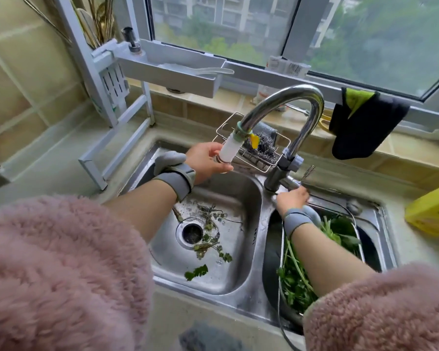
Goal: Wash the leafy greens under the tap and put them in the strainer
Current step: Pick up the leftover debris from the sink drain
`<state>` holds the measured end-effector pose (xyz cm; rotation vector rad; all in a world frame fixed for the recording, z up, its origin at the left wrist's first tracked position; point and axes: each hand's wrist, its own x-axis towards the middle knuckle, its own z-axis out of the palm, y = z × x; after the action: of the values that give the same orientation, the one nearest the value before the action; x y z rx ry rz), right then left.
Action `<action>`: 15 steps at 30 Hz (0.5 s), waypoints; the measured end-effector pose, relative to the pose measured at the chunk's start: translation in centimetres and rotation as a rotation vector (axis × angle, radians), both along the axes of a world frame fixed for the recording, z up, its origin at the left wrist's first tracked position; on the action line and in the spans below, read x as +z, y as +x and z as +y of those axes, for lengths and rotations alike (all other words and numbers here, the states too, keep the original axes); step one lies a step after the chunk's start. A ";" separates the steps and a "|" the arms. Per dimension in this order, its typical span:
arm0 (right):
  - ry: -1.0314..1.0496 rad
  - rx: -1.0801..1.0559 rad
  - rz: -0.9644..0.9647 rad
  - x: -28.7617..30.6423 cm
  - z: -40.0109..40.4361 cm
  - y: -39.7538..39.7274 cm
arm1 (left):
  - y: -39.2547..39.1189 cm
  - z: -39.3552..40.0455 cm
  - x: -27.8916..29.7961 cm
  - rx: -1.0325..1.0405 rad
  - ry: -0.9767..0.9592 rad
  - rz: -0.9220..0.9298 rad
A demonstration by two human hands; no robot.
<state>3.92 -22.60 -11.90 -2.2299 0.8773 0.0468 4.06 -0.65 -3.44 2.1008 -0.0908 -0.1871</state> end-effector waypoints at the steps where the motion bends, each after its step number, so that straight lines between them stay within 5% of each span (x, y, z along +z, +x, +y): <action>1: 0.033 0.023 0.016 -0.8 1.8 -1.1 | -0.2 0.4 -0.3 -0.003 -0.018 0.014; 7: 0.090 0.399 0.428 -6.1 10.6 -4.8 | -1.3 4.4 -3.8 -0.067 -0.019 0.041; 11: -0.038 0.535 0.739 -8.9 12.9 -5.7 | -1.4 7.5 -11.3 -0.005 0.315 0.257; 15: -0.050 0.491 0.758 -12.7 13.6 -4.3 | -0.7 10.4 -20.1 -0.066 0.675 0.384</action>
<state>-0.35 -8.96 -24.56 -2.4410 0.6646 1.1652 3.38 9.76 -23.51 2.6838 0.1556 -0.7410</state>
